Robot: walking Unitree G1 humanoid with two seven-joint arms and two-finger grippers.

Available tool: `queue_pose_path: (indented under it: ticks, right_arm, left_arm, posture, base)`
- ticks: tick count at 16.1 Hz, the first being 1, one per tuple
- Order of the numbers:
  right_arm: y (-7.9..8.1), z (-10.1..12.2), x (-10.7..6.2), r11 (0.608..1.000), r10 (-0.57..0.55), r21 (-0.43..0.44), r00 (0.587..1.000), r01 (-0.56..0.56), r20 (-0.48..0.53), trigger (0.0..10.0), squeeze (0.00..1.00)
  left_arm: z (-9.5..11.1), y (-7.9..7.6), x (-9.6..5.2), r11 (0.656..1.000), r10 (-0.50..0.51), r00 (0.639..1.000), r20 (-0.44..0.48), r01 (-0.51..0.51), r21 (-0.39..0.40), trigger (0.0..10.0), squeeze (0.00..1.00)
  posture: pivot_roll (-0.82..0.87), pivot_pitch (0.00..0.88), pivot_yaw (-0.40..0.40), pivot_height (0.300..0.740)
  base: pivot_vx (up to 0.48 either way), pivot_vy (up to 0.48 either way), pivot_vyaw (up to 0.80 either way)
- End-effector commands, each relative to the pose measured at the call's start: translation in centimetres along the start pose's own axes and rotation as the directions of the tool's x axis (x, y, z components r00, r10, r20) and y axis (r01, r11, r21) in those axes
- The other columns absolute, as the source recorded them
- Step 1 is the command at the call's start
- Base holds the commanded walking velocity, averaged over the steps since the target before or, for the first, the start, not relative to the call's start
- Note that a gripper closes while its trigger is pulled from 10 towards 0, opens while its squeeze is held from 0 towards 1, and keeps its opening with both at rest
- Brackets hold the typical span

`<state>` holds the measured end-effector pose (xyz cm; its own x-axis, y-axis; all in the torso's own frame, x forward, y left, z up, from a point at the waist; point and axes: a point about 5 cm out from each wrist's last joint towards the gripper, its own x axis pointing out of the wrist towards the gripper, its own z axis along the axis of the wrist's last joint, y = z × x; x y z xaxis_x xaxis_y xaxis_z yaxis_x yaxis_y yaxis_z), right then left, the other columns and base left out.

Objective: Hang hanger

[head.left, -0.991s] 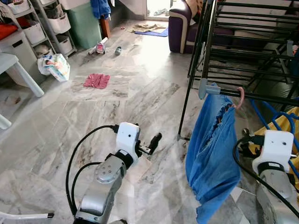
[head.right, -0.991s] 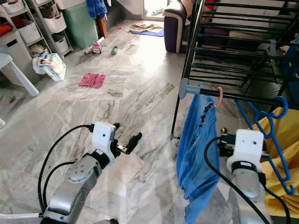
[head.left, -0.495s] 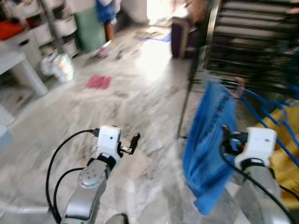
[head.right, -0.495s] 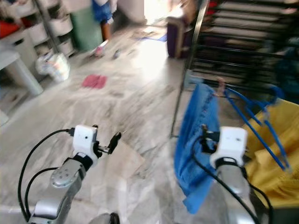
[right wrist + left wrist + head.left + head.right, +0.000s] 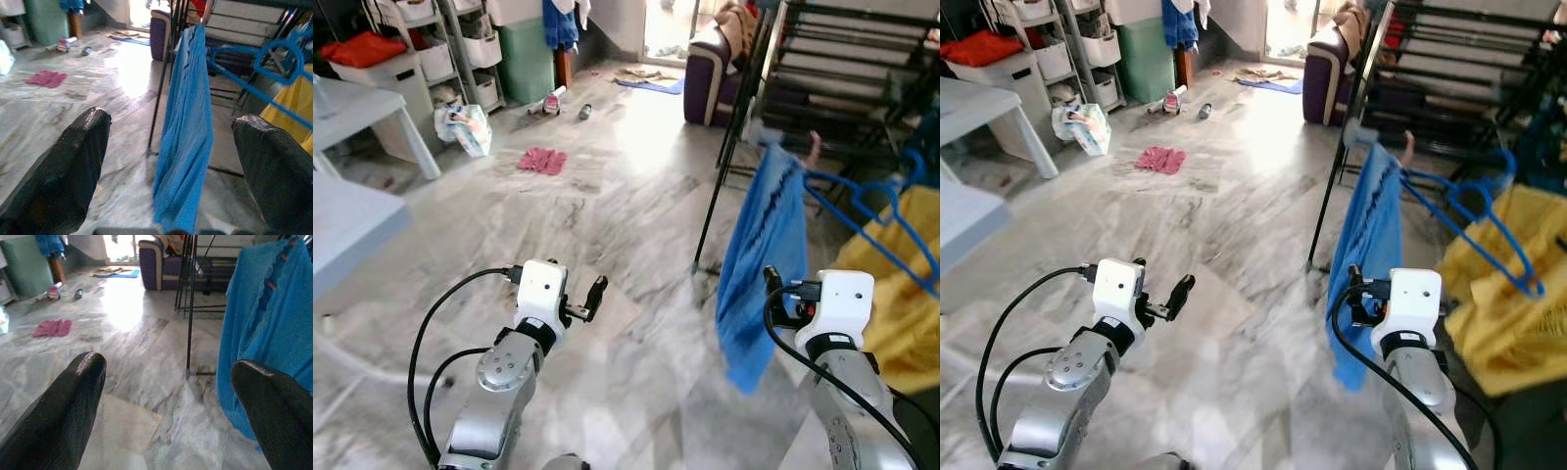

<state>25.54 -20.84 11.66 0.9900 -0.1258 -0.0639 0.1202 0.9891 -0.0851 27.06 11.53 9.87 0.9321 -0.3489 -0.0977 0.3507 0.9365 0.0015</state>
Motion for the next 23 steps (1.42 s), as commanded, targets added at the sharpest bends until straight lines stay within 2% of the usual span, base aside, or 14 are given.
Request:
queue_pose_path:
  ticks: [1,6,10,12,18,23]
  right_arm:
    - [0.0,0.1,0.0,1.0,0.005,0.007,1.0,-0.005,0.005,10.0,0.0]
    - [0.3,0.1,0.0,1.0,0.012,0.009,1.0,-0.012,0.01,10.0,0.0]
    - [0.5,0.1,0.1,1.0,0.028,-0.001,1.0,-0.028,0.013,10.0,0.0]
    - [0.7,0.2,0.0,0.999,0.045,-0.024,0.999,-0.045,0.025,10.0,0.0]
    - [1.3,0.5,0.1,0.997,0.074,-0.018,0.997,-0.073,0.03,10.0,0.0]
    - [1.6,0.6,0.2,0.995,0.098,-0.025,0.994,-0.097,0.038,10.0,0.0]
  left_arm:
    - [0.1,-0.3,0.0,1.0,-0.009,1.0,-0.001,0.009,0.006,10.0,0.0]
    - [0.1,-0.5,0.1,1.0,-0.014,1.0,0.006,0.014,0.009,10.0,0.0]
    - [0.2,0.4,0.4,0.996,0.082,0.997,0.003,-0.082,0.029,10.0,0.0]
    - [0.3,0.8,0.6,0.993,0.111,0.994,0.006,-0.111,0.033,10.0,0.0]
    - [0.2,2.6,0.8,0.963,0.259,0.966,0.006,-0.259,0.078,10.0,0.0]
    - [0.4,2.8,0.9,0.954,0.292,0.956,0.016,-0.292,0.069,10.0,0.0]
  posture:
    - [0.0,0.037,0.012,0.74]
    - [0.01,0.041,0.013,0.74]
    - [0.01,0.04,0.015,0.74]
    - [0.0,0.045,0.017,0.74]
    - [0.0,0.062,0.012,0.74]
    - [0.01,0.067,0.005,0.74]
  base:
    - [-0.371,0.0,0.0]
    - [-0.289,0.0,0.0]
    - [0.0,0.0,0.0]
    - [0.0,0.0,0.8]
    - [0.0,0.0,0.8]
    - [0.0,0.0,0.8]
